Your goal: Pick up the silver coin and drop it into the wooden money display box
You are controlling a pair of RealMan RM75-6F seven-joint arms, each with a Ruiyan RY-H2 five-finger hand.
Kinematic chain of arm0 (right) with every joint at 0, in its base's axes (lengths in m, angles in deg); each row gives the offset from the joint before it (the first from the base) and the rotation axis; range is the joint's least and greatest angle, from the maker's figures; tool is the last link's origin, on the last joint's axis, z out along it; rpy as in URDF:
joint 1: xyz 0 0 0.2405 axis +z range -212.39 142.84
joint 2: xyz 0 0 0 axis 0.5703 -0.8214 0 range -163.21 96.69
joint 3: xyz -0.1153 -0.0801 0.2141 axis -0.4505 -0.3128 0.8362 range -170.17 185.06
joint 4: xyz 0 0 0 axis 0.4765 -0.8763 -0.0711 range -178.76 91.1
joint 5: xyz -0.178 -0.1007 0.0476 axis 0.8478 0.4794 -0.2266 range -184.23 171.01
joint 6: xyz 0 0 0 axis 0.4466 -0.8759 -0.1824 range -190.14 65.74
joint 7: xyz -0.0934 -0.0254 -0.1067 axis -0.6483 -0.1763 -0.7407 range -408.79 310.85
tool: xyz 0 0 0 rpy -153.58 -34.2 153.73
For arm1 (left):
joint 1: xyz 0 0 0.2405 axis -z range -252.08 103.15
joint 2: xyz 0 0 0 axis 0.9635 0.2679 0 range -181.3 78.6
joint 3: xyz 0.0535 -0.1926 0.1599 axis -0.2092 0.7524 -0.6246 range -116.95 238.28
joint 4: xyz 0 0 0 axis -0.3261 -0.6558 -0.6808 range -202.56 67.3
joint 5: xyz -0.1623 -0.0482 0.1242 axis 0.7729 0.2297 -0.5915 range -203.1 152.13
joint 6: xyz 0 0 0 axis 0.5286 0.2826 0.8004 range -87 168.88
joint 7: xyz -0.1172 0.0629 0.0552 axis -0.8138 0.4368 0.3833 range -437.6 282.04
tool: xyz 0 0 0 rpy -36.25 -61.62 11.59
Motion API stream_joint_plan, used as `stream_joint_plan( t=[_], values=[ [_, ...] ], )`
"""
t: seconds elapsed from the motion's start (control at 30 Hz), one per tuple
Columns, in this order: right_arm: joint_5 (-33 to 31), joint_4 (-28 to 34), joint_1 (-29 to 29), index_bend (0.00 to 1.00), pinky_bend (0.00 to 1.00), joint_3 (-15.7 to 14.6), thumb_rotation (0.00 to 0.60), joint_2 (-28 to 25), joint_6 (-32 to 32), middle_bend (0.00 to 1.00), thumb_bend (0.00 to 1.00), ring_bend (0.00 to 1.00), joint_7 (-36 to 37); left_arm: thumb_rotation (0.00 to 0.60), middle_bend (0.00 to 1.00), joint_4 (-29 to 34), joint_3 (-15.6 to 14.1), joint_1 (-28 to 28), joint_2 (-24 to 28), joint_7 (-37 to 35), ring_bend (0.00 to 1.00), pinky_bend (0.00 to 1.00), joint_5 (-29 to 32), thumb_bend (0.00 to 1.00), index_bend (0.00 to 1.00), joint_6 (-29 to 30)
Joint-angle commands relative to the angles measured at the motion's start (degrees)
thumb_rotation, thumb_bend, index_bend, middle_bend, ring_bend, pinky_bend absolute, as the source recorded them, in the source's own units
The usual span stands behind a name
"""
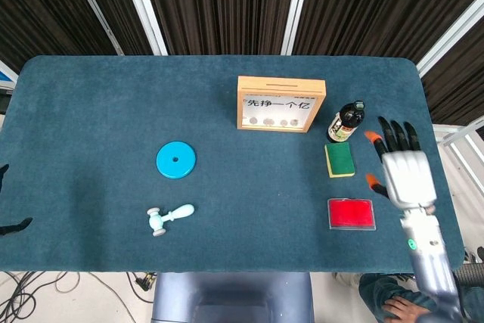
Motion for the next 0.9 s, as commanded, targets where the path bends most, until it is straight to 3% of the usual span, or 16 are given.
stream_joint_plan(
  t=[0.03,0.2,0.4,0.67,0.9],
  values=[
    [8.9,-1.2,-8.8,0.21,0.0,-6.8,0.6,0.7,-7.2,0.03,0.3,0.0,2.9,0.6,0.0,-0.3,-0.4,0.3,-0.3,0.4,0.0,0.06,-0.7,0.07,0.04,-0.3],
    [10.8,-7.1,-13.1,0.21,0.0,-8.4,0.6,2.8,-7.8,0.03,0.3,0.0,4.8,0.6,0.0,-1.5,-1.0,0.8,-1.3,1.3,0.0,0.06,-1.8,0.07,0.05,-1.0],
    [11.8,-13.9,-16.5,0.17,0.0,-7.3,0.6,5.1,-8.4,0.03,0.3,0.0,7.1,0.6,0.0,-2.8,-1.6,0.8,-2.9,2.5,0.0,0.05,-4.7,0.07,0.05,0.7],
    [12.4,-16.4,-18.1,0.07,0.0,-6.2,0.6,5.7,-6.0,0.03,0.3,0.0,10.8,0.6,0.0,-2.8,-2.2,0.1,-3.4,3.0,0.0,0.05,-6.7,0.07,0.05,2.6],
    [12.3,-16.1,-18.9,0.07,0.0,-5.4,0.6,5.1,-2.8,0.03,0.3,0.0,12.1,0.6,0.0,-3.6,-2.3,-0.2,-4.4,2.6,0.0,0.03,-9.3,0.07,0.05,4.8]
  ],
)
